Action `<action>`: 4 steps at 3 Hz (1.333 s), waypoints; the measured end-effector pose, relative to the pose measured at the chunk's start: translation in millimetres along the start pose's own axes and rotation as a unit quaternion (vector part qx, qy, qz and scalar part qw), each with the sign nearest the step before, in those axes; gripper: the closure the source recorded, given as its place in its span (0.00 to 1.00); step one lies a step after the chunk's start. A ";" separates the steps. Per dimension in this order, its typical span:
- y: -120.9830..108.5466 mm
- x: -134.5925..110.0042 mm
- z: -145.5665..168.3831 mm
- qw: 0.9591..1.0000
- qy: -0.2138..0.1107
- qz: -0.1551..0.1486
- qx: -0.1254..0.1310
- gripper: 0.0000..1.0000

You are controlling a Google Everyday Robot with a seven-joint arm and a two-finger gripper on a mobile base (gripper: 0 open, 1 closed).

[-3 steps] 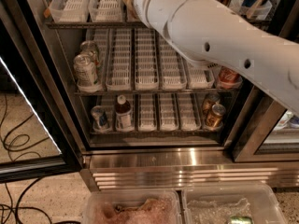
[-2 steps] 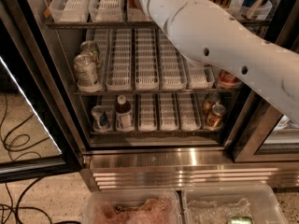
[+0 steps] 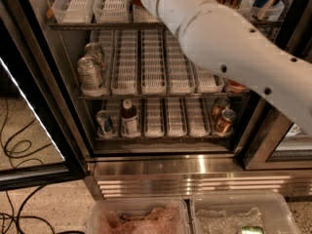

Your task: Pick coke can from top shelf of fridge

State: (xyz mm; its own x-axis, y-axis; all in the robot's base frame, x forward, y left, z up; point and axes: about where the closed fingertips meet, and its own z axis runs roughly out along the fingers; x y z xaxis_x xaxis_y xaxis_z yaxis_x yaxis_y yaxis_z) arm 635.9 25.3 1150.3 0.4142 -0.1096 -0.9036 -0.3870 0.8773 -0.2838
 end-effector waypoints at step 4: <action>29.4 5.2 -150.7 0.963 0.239 -0.089 -0.084 1.00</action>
Offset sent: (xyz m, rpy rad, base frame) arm -0.1599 -0.0745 -0.0607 -0.4175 0.3900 -0.1330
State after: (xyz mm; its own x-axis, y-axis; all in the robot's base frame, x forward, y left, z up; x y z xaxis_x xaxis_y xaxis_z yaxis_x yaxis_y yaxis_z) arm 502.5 -19.9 1088.9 0.0757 -0.4885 -0.8693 -0.4895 0.7413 -0.4592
